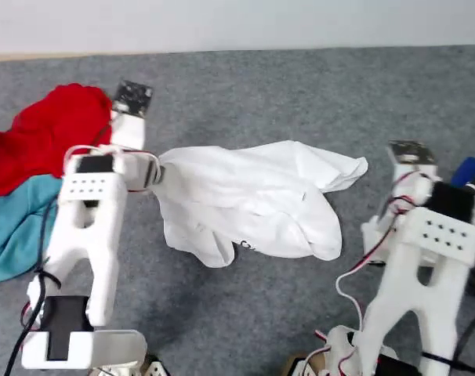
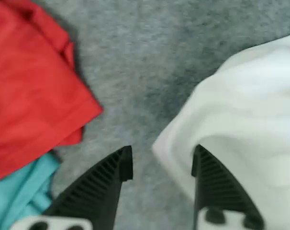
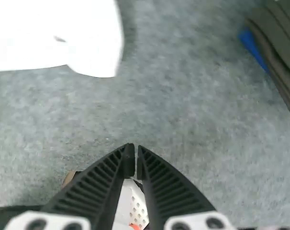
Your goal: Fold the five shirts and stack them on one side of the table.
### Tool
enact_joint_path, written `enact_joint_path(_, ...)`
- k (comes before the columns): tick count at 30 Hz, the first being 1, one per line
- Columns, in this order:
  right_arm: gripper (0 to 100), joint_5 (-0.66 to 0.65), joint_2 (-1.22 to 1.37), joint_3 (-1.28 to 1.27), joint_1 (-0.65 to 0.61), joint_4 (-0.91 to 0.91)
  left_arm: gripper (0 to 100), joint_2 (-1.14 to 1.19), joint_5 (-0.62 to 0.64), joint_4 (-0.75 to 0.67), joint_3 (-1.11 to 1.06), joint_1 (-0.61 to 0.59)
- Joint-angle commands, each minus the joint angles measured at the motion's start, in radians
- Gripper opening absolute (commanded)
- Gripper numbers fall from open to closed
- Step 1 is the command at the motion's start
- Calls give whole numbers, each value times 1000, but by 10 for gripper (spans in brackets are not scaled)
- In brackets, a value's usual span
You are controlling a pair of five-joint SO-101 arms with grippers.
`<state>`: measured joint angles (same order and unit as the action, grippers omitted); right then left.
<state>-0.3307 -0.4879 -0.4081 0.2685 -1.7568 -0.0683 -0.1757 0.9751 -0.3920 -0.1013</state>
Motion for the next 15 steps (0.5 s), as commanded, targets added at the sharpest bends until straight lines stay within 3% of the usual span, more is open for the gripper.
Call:
enact_joint_path(1, 17, 14, -18, 8, -139, -33, 210, -5, -23, 121, 137, -21)
enact_joint_path(5, 25, 14, 41, 8, -240, -31, 210, -5, -18, 242, 251, -32)
enact_joint_path(12, 217, 8, 277, 15, -340, -2, 207, -5, 8, 496, 383, -5)
enact_joint_path(15, 228, 8, 348, 15, -371, 77, 207, -5, 11, 535, 390, -6)
